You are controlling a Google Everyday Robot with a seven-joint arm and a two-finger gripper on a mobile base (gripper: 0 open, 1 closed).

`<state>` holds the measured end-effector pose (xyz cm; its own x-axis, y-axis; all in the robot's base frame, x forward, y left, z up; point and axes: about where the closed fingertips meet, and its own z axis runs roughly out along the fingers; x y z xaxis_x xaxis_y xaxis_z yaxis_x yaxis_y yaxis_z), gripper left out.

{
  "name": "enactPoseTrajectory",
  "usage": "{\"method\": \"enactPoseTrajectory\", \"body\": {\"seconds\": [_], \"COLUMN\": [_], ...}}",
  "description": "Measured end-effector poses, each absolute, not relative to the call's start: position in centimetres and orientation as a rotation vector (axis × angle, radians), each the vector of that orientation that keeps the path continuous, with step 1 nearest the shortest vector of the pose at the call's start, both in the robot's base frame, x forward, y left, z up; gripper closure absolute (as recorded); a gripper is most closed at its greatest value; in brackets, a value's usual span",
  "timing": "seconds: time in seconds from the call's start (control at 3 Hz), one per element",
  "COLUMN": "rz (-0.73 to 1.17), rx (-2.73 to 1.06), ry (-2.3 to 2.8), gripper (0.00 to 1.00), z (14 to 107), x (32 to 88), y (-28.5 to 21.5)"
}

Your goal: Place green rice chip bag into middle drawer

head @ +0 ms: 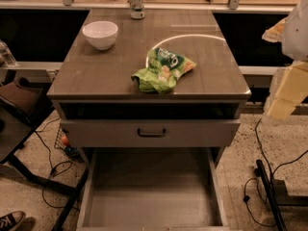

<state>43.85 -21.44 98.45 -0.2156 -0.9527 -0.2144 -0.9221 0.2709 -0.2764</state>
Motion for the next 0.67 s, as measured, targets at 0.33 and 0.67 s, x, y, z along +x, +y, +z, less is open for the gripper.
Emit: {"method": "enactPoseTrajectory", "body": {"seconds": [0.33, 0.67], "rz": [-0.126, -0.108], "rx": [-1.709, -1.668], "ry": [2.209, 2.168], "gripper": [0.0, 0.0], "z": [98.5, 98.4], "x": [43.8, 45.4], "y": [-21.4, -20.7]}}
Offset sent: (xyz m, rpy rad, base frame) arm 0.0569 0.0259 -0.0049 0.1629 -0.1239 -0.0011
